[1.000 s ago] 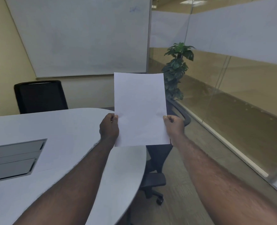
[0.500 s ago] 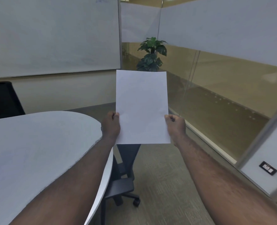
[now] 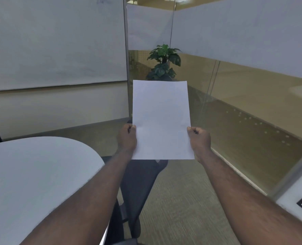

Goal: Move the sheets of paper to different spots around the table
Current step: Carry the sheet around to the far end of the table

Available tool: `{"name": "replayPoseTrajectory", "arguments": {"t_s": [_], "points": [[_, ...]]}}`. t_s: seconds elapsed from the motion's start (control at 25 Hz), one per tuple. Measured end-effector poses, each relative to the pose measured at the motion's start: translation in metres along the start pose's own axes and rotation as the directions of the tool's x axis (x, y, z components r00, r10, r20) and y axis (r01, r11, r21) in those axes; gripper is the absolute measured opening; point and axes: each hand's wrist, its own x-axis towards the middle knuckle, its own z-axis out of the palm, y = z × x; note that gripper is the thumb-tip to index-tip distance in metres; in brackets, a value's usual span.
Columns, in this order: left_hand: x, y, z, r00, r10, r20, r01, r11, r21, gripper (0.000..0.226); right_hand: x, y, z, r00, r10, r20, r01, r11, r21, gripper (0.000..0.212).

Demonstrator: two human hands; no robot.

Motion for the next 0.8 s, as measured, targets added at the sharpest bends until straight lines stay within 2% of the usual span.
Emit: {"name": "replayPoseTrajectory", "arguments": {"t_s": [0.24,0.36,0.8], "points": [[0.068,-0.012,0.034,0.998,-0.033,-0.052,0.034,0.999,0.014,0.019,0.083,0.004,0.032,0.998,-0.007,0.062,0.007,1.000,0.001,0.024],[0.100,-0.019,0.052,0.994,-0.063,-0.087,0.066,0.997,0.041,0.023,0.131,0.012,0.048,0.991,-0.002,0.137,0.000,1.000,0.013,0.018],[0.163,-0.015,0.117,0.942,-0.099,-0.322,0.140,0.984,0.108,0.024,0.275,0.023,0.098,0.922,-0.044,0.384,0.041,0.999,0.015,0.017]]}}
